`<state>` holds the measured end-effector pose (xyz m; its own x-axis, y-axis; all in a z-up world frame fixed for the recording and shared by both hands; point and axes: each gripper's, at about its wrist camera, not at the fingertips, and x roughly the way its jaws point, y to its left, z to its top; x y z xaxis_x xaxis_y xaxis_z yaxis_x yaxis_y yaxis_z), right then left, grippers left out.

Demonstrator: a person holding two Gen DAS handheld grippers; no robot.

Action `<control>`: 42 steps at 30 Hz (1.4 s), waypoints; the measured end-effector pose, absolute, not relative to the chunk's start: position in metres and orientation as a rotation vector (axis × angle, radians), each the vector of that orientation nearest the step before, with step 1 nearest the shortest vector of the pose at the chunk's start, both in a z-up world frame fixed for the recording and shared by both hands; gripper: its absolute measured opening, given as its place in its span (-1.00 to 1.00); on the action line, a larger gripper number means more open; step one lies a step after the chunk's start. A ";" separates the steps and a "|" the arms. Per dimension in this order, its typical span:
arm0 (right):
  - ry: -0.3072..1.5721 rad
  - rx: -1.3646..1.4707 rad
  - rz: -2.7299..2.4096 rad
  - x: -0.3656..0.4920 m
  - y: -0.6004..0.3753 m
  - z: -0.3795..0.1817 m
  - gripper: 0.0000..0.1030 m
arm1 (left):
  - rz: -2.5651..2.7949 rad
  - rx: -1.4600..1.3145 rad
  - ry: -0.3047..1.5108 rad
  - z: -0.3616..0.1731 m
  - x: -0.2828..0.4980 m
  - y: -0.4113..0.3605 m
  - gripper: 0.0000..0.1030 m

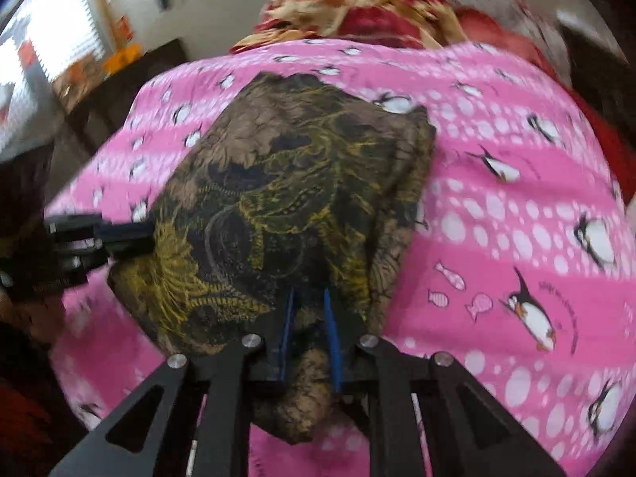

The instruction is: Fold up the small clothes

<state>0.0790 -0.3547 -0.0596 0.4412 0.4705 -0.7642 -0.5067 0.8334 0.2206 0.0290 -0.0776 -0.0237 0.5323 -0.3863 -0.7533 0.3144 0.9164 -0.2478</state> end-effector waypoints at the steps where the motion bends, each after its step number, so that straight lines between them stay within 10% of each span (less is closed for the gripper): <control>1: 0.931 -0.039 0.594 0.081 -0.353 -0.052 -0.73 | -0.414 -0.114 0.886 -0.011 0.037 -0.075 -1.00; 16: 0.992 0.117 0.340 0.177 -0.339 -0.021 -0.65 | -0.217 -0.190 0.898 0.000 0.145 -0.070 -1.00; 21: 0.819 0.178 0.233 0.205 -0.321 0.021 -0.27 | -0.172 -0.188 0.826 0.005 0.209 -0.083 -0.87; 26: 0.937 0.117 0.142 0.248 -0.303 -0.065 -0.27 | -0.139 -0.195 0.901 -0.056 0.245 -0.092 -0.85; 42: 0.949 0.470 0.323 0.258 -0.349 -0.074 -0.17 | -0.280 -0.361 1.020 -0.034 0.246 -0.058 -0.72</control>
<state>0.2584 -0.3493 -0.0738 0.5468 0.4624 -0.6980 -0.0597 0.8531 0.5183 0.2455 -0.0581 -0.0338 0.4962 -0.3912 -0.7751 0.0595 0.9059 -0.4192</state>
